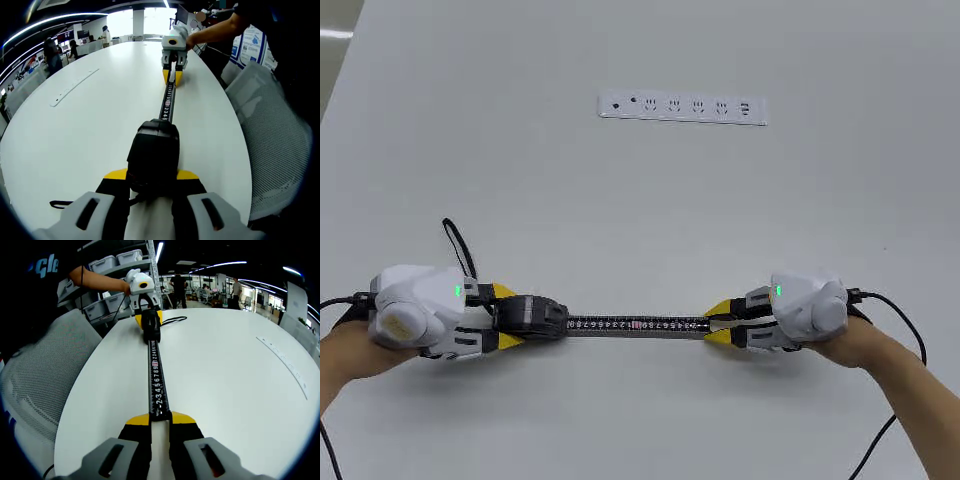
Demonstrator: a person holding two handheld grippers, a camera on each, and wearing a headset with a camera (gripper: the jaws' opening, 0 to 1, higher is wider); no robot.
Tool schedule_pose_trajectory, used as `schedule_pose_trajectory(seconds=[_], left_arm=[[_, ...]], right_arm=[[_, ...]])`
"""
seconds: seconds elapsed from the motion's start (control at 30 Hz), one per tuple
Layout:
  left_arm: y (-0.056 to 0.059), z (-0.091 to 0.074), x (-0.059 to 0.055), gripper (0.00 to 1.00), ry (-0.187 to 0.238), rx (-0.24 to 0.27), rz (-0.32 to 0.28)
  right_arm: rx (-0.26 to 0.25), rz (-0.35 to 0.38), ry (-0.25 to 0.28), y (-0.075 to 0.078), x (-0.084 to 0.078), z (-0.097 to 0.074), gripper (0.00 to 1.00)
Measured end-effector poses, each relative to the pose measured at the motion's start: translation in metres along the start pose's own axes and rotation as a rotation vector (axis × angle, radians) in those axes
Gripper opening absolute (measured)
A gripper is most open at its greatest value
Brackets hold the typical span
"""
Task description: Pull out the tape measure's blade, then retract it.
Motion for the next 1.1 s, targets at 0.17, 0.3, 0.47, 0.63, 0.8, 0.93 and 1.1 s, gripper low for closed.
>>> schedule_pose_trajectory(seconds=[0.17,0.3,0.47,0.63,0.8,0.93,1.1], left_arm=[[0.0,0.0,0.001,0.28,-0.001,0.001,0.001],[0.0,0.0,0.001,0.28,-0.001,0.0,0.001],[0.001,0.0,0.002,0.28,-0.003,-0.001,0.001],[0.001,0.0,0.002,0.28,-0.003,0.0,-0.001],[0.001,0.0,0.003,0.28,-0.008,0.001,0.0],[0.0,0.0,0.002,0.28,-0.009,0.002,-0.003],[0.0,0.0,0.003,0.28,-0.012,0.003,-0.002]], right_arm=[[0.0,0.002,-0.004,0.0,-0.002,-0.004,0.1],[-0.001,0.007,-0.007,0.0,-0.003,-0.006,0.1],[0.001,0.01,-0.005,0.0,-0.004,-0.008,0.1],[0.001,0.012,-0.005,0.001,-0.006,-0.011,0.1],[0.004,0.014,-0.006,0.002,-0.008,-0.014,0.1],[0.002,0.013,-0.008,0.004,-0.01,-0.018,0.1],[0.0,0.018,-0.009,0.003,-0.013,-0.021,0.1]])
Point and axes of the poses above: the centre of the closed fingertips' face, and the gripper's own axes: z roughly forward along the fingers, y roughly to its right, x roughly out of its top, the point moved 5 cm from there along -z, roughly backward along the fingers, and after that the axes turned 8 degrees about y, right-handed, at the moved point
